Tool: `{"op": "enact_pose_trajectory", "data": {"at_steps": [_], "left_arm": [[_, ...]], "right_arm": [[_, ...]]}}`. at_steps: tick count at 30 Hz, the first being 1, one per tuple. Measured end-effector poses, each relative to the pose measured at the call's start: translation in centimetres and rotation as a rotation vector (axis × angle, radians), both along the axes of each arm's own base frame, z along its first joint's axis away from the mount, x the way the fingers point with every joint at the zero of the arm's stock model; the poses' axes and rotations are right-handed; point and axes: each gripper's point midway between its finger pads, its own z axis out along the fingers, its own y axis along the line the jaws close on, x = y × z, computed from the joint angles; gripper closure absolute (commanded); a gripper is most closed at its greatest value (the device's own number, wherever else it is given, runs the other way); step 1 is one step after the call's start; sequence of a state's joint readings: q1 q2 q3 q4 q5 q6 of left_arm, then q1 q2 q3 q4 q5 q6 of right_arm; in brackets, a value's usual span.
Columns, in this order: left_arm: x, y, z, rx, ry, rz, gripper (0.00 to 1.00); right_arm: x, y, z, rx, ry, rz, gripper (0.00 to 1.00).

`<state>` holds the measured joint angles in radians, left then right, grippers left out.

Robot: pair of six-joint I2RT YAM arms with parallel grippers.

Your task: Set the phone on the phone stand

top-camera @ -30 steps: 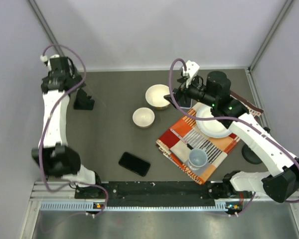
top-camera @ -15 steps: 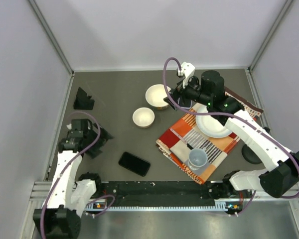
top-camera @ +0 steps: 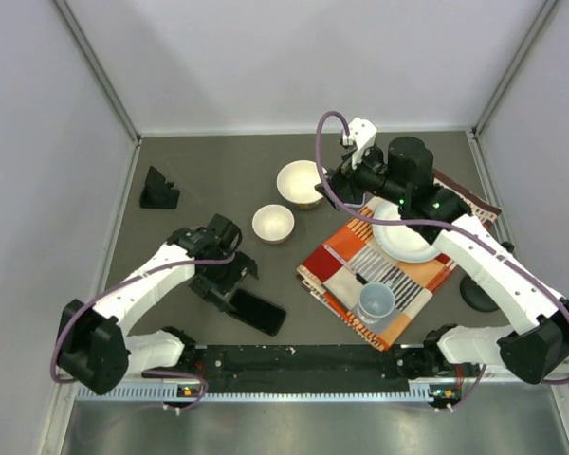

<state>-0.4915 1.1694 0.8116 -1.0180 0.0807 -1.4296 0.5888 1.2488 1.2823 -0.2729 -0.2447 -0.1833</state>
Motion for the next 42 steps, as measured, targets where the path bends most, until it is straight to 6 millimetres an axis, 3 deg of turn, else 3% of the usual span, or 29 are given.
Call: {"op": "enact_pose_trajectory", "data": {"at_steps": [9, 15, 26, 42], "left_arm": [[-0.4, -1.9, -1.4, 0.009, 0.121, 0.131, 0.01], [-0.5, -2.6, -2.2, 0.006, 0.152, 0.177, 0.01], [-2.0, -1.9, -5.2, 0.034, 0.214, 0.244, 0.01], [-2.1, -2.3, -6.5, 0.018, 0.228, 0.269, 0.01]], "right_arm": [[0.4, -1.0, -1.9, -0.056, 0.003, -0.041, 0.01], [0.5, -1.2, -2.1, -0.068, -0.003, -0.049, 0.01], [0.5, -1.2, -2.1, -0.073, -0.010, -0.047, 0.01], [0.4, -1.3, -1.9, -0.070, -0.013, -0.047, 0.01]]}}
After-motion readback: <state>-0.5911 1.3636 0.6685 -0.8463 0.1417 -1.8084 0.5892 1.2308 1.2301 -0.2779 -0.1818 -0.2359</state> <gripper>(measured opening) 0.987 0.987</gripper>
